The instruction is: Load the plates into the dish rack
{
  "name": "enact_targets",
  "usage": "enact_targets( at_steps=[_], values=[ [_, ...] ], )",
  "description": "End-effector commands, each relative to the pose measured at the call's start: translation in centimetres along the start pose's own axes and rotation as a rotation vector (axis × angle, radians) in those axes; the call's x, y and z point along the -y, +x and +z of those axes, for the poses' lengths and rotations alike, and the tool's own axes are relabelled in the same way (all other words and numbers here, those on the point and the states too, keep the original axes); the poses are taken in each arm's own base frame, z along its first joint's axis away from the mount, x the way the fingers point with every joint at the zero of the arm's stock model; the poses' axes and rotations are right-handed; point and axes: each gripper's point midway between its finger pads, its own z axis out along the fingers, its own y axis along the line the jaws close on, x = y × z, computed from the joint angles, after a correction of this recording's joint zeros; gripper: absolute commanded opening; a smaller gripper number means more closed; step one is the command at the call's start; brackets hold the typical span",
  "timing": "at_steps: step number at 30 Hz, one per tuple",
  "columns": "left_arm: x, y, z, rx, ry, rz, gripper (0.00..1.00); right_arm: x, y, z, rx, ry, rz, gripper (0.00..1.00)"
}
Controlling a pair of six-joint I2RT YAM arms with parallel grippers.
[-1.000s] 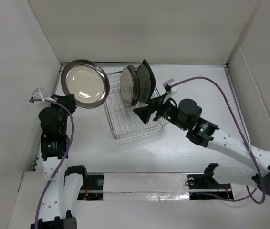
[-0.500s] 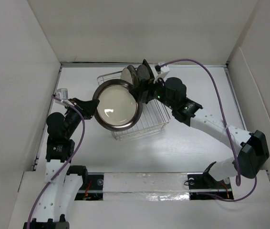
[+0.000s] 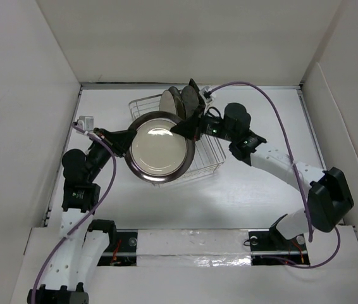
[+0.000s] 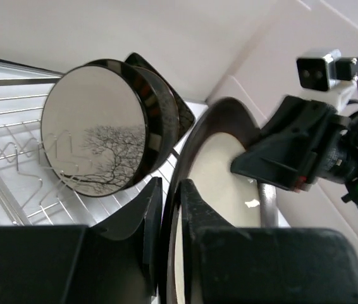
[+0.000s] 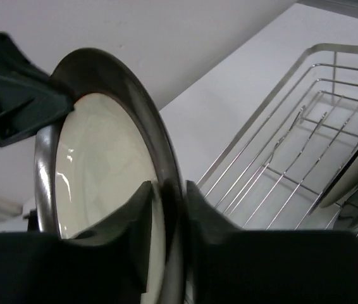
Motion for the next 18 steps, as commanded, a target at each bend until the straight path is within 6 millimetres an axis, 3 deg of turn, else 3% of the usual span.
enact_targets(
  at_steps=[1,3,4,6,7,8,10,11,12,13,15,16,18],
  values=[
    [4.7,-3.7,0.0,0.123,0.175,0.04,0.0,-4.4,0.7,-0.5,-0.016,-0.269,-0.027,0.05],
    [3.9,-3.4,0.3,0.115,0.148,0.033,0.03,-4.0,0.8,-1.0,-0.01,-0.288,-0.01,0.0],
    [3.4,-3.2,0.3,0.115,0.125,0.022,0.18,-4.1,0.9,-1.1,-0.012,-0.294,0.009,0.0],
    [2.1,-3.9,0.5,0.148,0.05,0.027,0.31,-3.6,0.2,-1.5,0.01,-0.284,0.009,0.0],
    [1.2,-3.6,0.6,0.13,0.002,0.025,0.42,-3.6,-0.1,-1.5,0.022,-0.278,0.022,0.0],
    [0.8,-4.7,0.5,0.161,-0.046,0.039,0.46,-3.1,-0.7,-1.7,0.043,-0.257,0.022,0.0],
    [-0.6,-5.0,0.0,0.17,-0.137,0.067,0.58,-2.2,-2.7,-2.0,0.108,-0.177,0.018,0.0],
    [-1.2,-6.3,-0.8,0.235,-0.199,0.078,0.63,-1.9,-3.4,-2.1,0.124,-0.143,0.011,0.0],
    [-1.7,-6.8,-1.3,0.262,-0.235,0.083,0.67,0.0,-4.0,-2.3,0.14,-0.027,0.025,0.0],
    [-2.5,-7.0,-1.8,0.281,-0.286,0.082,0.74,0.0,-6.3,-2.9,0.191,0.026,-0.018,0.0],
    [-3.8,-8.7,-3.3,0.373,-0.401,0.071,0.81,2.0,-8.5,-3.7,0.262,0.176,-0.022,0.0],
    [-4.2,-8.8,-3.8,0.383,-0.429,0.067,0.84,1.5,-10.1,-3.9,0.302,0.196,-0.04,0.0],
    [-4.1,-8.6,-4.1,0.394,-0.42,0.066,0.84,3.2,-11.6,-4.1,0.342,0.333,-0.04,0.0]
  ],
)
